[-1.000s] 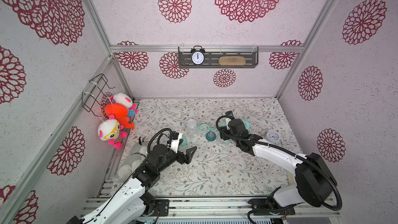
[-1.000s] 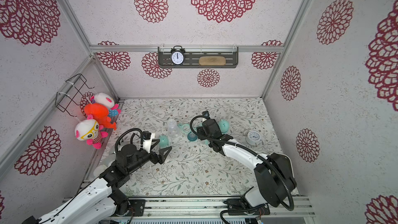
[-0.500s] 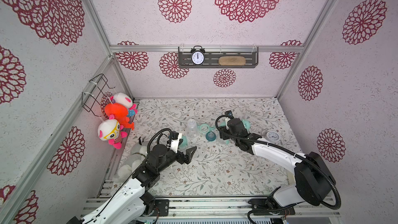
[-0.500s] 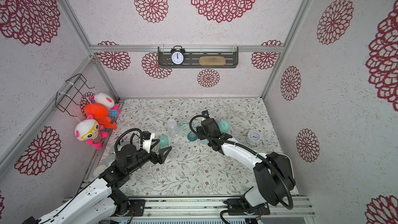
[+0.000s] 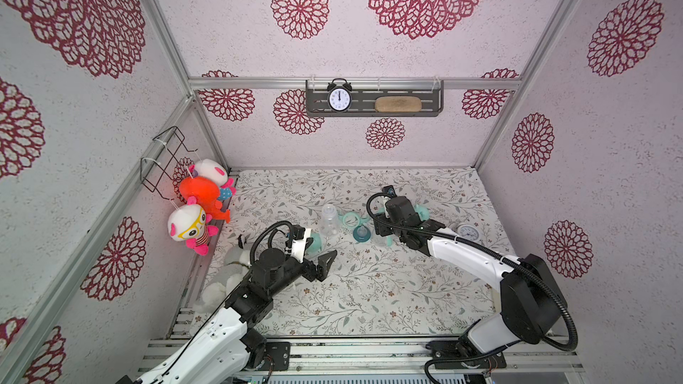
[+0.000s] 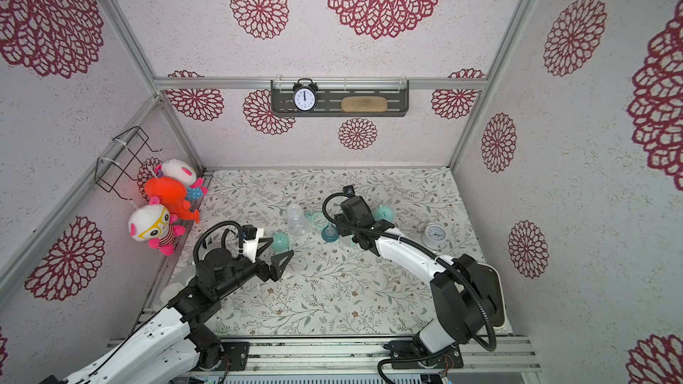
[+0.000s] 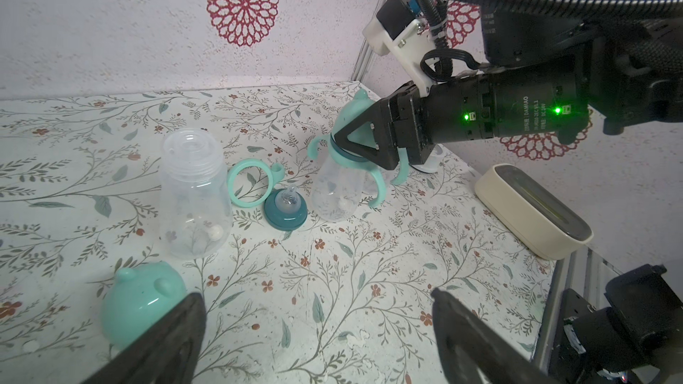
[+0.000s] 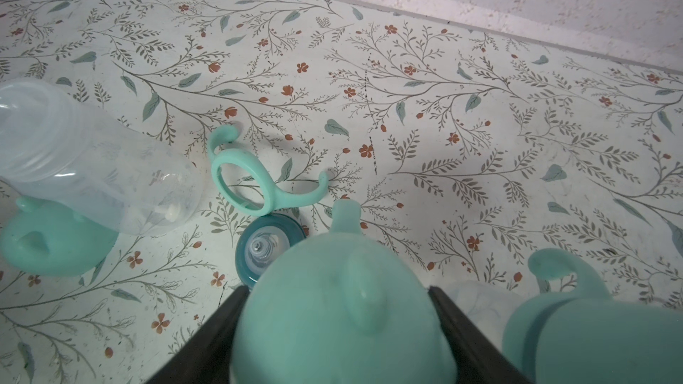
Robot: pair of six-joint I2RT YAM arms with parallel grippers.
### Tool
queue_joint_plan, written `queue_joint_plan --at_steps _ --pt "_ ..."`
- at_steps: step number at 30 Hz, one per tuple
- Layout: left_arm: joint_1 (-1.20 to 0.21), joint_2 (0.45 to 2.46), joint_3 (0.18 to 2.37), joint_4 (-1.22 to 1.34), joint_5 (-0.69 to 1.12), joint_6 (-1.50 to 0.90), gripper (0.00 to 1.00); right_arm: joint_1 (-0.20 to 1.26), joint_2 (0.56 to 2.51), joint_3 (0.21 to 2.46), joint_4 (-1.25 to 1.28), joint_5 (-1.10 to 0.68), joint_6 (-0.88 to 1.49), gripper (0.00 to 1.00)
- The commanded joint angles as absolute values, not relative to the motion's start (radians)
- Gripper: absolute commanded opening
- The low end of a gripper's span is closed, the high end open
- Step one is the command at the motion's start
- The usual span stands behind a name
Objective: Assemble the baby bottles
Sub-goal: Close the lid on the baby bottle.
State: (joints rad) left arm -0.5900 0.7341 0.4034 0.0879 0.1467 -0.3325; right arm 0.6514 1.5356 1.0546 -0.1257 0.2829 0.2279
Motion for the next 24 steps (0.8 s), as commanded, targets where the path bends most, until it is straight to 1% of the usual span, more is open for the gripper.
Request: queue_joint_plan --at_steps 1,11,24 --pt "-0.58 0.721 0.396 0.084 0.141 -0.324 0.98 0.644 1.549 1.019 -0.274 0.292 0.214 0.73" --pt "-0.58 0.729 0.406 0.083 0.131 -0.33 0.98 0.644 1.528 1.008 -0.269 0.295 0.212 0.78" --pt "-0.581 0.723 0.411 0.066 0.127 -0.327 0.98 0.643 1.56 1.067 -0.272 0.29 0.197 0.78"
